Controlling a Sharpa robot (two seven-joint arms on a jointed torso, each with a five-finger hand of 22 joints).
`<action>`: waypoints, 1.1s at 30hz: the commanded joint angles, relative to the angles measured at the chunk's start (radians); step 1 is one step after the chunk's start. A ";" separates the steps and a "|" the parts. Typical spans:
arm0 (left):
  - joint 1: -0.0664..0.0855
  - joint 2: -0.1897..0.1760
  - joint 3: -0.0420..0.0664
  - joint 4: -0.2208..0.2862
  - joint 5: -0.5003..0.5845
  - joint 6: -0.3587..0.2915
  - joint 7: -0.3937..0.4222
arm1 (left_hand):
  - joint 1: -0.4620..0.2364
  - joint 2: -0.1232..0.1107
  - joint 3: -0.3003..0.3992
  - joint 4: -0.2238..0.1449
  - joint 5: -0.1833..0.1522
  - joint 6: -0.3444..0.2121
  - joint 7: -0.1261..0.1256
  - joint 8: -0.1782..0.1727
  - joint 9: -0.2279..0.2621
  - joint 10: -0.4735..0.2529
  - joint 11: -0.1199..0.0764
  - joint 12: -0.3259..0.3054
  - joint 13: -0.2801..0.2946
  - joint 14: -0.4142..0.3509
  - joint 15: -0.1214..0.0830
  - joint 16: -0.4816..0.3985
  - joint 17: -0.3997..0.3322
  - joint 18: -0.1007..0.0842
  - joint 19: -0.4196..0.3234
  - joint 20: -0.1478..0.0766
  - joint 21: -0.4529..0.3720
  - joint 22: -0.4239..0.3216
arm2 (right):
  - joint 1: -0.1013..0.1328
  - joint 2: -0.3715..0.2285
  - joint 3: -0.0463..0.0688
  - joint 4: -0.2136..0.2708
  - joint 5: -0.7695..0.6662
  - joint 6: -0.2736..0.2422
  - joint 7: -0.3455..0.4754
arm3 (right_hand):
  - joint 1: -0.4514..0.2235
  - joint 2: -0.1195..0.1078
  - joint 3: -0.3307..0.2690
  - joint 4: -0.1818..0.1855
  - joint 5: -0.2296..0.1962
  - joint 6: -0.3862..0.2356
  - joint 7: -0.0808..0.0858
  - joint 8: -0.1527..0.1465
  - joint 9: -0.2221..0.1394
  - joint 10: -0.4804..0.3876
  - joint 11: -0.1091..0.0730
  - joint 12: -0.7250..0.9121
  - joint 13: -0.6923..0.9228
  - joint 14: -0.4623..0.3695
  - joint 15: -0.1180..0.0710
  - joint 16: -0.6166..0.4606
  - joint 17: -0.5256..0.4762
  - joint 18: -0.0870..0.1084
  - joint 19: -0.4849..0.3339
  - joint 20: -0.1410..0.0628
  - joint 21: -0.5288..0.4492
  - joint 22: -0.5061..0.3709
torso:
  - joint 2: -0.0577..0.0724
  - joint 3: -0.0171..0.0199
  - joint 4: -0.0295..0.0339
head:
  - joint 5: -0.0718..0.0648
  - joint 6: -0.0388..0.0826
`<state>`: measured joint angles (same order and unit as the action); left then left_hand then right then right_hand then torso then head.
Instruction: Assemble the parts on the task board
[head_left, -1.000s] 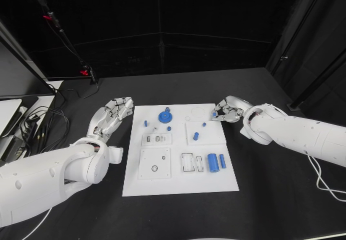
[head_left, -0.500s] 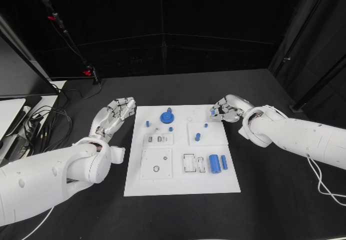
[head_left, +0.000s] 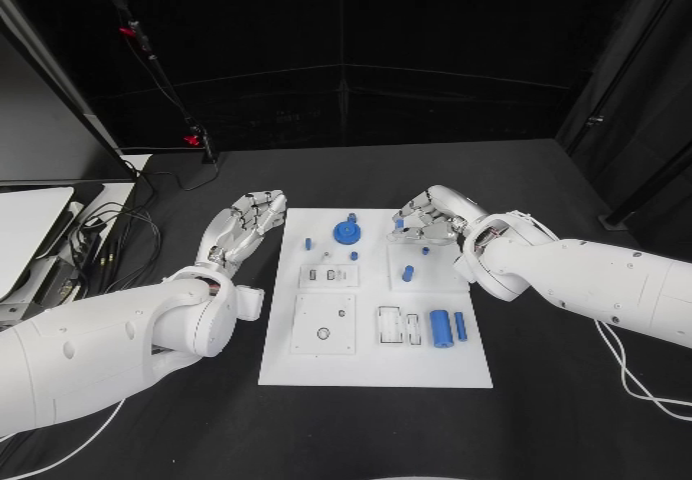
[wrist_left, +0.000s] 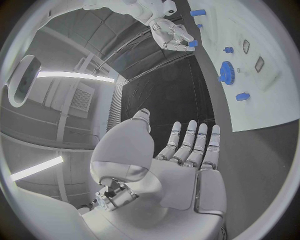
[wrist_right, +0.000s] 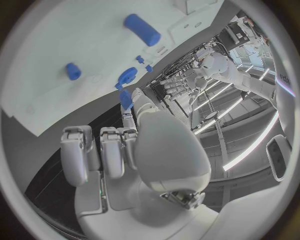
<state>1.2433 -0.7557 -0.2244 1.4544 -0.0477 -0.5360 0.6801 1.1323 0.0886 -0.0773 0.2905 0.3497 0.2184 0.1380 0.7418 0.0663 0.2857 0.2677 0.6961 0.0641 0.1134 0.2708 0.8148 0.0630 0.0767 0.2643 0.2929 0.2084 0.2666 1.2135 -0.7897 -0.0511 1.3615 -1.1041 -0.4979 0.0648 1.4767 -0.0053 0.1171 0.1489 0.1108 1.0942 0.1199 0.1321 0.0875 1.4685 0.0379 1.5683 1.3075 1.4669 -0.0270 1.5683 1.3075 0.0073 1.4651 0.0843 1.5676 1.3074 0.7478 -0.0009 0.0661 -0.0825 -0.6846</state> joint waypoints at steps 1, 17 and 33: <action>0.002 0.001 0.001 0.000 -0.006 0.002 0.208 | 0.010 0.001 -0.007 0.001 0.005 0.007 0.160 -0.006 0.000 0.005 0.000 0.003 0.000 0.009 -0.001 0.005 0.002 0.001 0.000 -0.001 0.004 0.001 | 0.003 0.022 0.001 0.031 0.001 0.012 -0.079 | 0.000 0.006 0.003 -0.001 0.007 0.015 -0.009 0.005 0.003 0.102 0.006 0.003 0.263 0.104 0.010 0.002 0.263 -0.007 0.106 0.008 0.003 0.263 | -0.001 0.0006 -0.0026 | 0.026 -0.005; 0.002 0.004 0.001 -0.001 -0.006 0.000 0.207 | 0.011 0.002 -0.008 0.001 0.005 0.007 0.160 -0.006 0.000 0.006 0.000 0.003 0.000 0.010 -0.001 0.006 0.002 0.001 0.001 -0.001 0.004 0.001 | 0.002 0.135 0.001 0.142 -0.135 -0.016 -0.355 | 0.006 0.006 0.006 -0.008 0.014 0.019 -0.004 -0.001 0.000 0.102 0.012 0.003 0.263 0.104 0.013 0.002 0.263 -0.007 0.106 0.010 0.003 0.263 | -0.001 -0.0005 -0.0027 | 0.046 -0.024; 0.002 0.008 0.001 -0.003 -0.006 0.001 0.207 | 0.011 0.002 -0.009 0.001 0.006 0.007 0.160 -0.006 0.000 0.006 -0.001 0.003 0.000 0.010 -0.001 0.006 0.002 0.001 0.001 -0.001 0.004 0.001 | -0.029 0.199 0.000 0.133 -0.153 0.005 -0.426 | -0.003 0.005 0.007 -0.011 0.046 0.026 -0.005 -0.011 -0.005 0.102 0.013 0.003 0.263 0.104 0.016 0.002 0.263 -0.007 0.106 0.015 0.003 0.263 | 0.001 0.0007 -0.0012 | 0.034 -0.034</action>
<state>1.2437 -0.7487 -0.2244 1.4515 -0.0477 -0.5368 0.6801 1.1323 0.0886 -0.0799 0.2930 0.3497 0.2183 0.1381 0.7418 0.0663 0.2857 0.2677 0.6961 0.0641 0.1170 0.2673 0.8148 0.0630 0.0767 0.2643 0.2929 0.2084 0.2665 1.1864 -0.5917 -0.0519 1.4950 -1.2366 -0.4971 -0.3259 1.4781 -0.0092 0.1209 0.1424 0.1509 1.1009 0.1266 0.1252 0.0813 1.4650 0.0413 1.5683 1.3075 1.4669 -0.0196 1.5683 1.3074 0.0073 1.4651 0.0916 1.5676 1.3073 0.7472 -0.0013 0.0638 -0.0469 -0.7185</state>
